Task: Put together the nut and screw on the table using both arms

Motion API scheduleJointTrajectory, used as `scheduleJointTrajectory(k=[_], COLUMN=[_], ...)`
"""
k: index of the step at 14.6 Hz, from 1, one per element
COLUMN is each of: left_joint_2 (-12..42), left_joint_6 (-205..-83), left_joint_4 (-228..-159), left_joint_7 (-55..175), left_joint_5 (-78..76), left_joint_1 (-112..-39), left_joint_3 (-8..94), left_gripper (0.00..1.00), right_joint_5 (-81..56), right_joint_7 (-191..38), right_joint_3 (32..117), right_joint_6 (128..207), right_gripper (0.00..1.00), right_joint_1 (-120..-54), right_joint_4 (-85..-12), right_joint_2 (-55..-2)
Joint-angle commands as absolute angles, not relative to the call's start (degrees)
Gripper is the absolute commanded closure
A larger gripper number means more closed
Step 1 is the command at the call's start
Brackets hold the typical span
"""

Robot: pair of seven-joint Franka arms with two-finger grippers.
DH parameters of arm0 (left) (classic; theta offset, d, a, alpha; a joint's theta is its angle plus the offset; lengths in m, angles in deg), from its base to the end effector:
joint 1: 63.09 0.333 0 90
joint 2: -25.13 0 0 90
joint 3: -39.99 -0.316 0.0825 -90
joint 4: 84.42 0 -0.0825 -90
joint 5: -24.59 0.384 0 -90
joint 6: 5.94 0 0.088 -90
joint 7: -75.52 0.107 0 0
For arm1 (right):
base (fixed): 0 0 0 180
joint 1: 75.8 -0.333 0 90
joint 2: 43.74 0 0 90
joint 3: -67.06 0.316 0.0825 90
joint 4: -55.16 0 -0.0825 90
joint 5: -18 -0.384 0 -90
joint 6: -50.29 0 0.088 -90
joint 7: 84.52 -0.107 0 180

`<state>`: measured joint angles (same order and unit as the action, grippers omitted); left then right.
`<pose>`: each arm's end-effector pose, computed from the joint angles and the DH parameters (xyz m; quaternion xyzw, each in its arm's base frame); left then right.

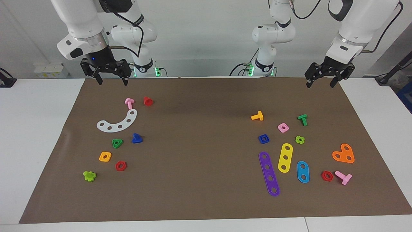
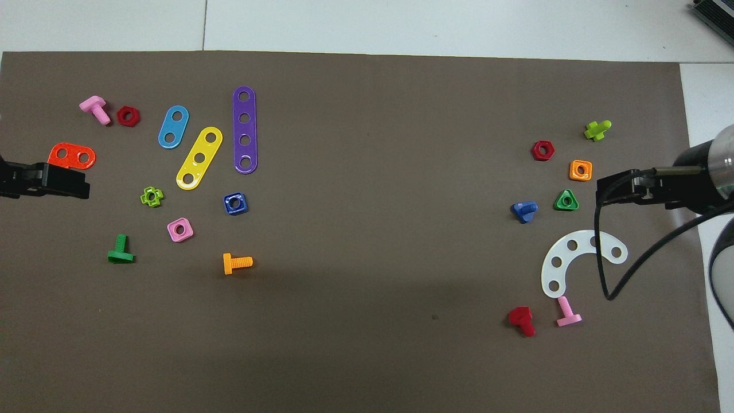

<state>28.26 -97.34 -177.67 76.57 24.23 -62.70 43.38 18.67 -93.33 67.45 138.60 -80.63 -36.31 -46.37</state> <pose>0.5389 -0.0298 0.6297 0.9993 -0.0353 0.0111 0.0017 0.5351 0.0477 0.6349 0.9995 -0.0315 -0.0039 0.0065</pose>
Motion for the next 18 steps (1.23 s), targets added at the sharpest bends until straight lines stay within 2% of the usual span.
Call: scheduleJointTrajectory(k=[1, 11, 14, 18], left_joint_2=[30.1, 30.1, 30.1, 30.1], left_joint_6=[-98.0, -98.0, -98.0, -98.0], left_joint_4=[-179.8, -179.7, -179.8, -179.8], left_joint_7=[76.9, 76.9, 76.9, 76.9], left_joint_5=[23.4, 23.4, 23.4, 23.4], left_joint_1=[-62.8, -62.8, -62.8, -62.8], left_joint_3=[43.1, 43.1, 43.1, 43.0], left_gripper=[0.0, 0.0, 0.0, 0.0], right_joint_5=[18.7, 17.7, 17.8, 17.8], right_joint_7=[-93.3, -93.3, -93.4, -93.4], right_joint_3=[67.9, 68.0, 67.9, 67.9], right_joint_6=[139.4, 140.6, 146.8, 158.7], right_gripper=[0.0, 0.01, 0.01, 0.01], right_joint_1=[-79.8, -79.9, -80.0, -79.8], right_joint_4=[-38.3, -39.9, -44.7, -55.0], right_joint_2=[-48.0, -47.5, -48.0, -49.3])
